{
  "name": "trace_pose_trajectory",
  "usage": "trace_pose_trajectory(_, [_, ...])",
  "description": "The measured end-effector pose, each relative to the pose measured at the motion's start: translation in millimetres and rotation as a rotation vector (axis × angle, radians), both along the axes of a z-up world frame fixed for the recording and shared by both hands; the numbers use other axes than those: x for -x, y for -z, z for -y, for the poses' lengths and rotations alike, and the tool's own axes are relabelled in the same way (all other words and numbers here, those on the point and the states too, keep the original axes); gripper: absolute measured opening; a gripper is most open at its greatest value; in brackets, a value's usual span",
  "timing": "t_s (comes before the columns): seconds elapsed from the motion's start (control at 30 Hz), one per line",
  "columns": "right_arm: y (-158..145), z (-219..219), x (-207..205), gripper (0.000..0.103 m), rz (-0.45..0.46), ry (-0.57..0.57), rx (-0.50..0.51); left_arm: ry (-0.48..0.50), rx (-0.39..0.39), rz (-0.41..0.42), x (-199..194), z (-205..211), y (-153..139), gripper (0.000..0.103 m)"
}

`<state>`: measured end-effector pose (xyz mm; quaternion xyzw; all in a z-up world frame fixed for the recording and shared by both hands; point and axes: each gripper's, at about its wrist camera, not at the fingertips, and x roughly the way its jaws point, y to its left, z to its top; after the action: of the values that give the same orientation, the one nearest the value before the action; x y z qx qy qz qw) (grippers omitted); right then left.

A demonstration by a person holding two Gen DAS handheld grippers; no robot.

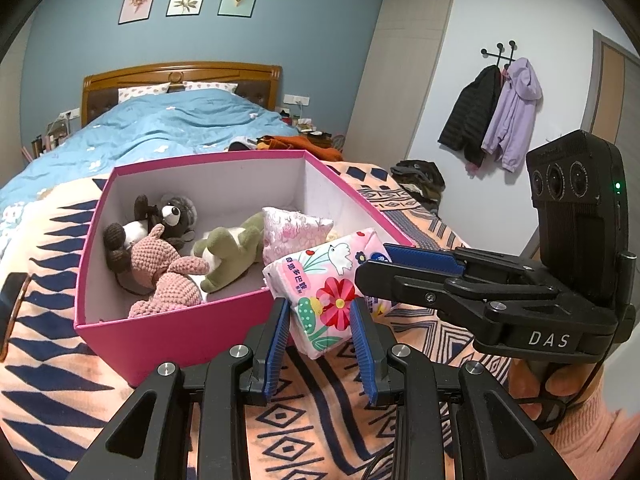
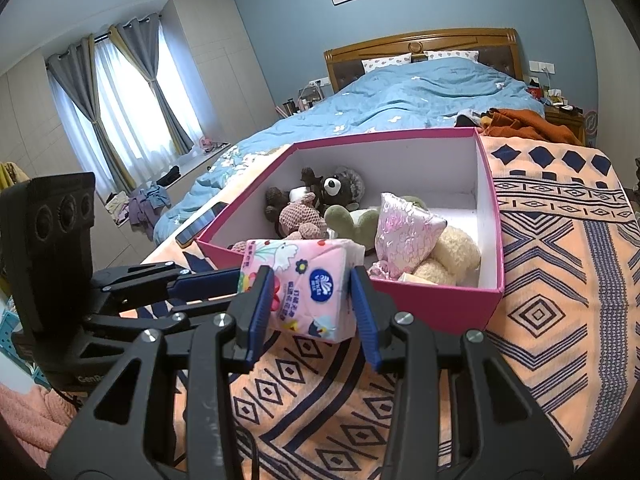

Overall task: Organize objects
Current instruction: 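Carry the floral tissue pack over the box rim into the box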

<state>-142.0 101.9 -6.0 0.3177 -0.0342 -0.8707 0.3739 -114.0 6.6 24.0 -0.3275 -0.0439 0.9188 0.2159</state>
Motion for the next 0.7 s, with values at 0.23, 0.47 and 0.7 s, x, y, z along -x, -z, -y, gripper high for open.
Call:
trace_pose_trajectory(0.23, [-1.0, 0.5, 2.8, 0.043, -0.004, 0.002, 0.0, -0.002, 0.001, -0.006, 1.7, 0.5, -2.4, 0.03])
trace_pose_trajectory(0.47, [-4.7, 0.9, 3.9, 0.043, -0.015, 0.002, 0.003, -0.002, -0.003, -0.006, 4.3, 1.1, -3.2, 0.03])
trace_pose_trajectory(0.7, [-6.2, 2.8, 5.6, 0.043, -0.02, 0.001, 0.004, -0.005, -0.009, -0.007, 6.7, 3.1, -4.1, 0.03])
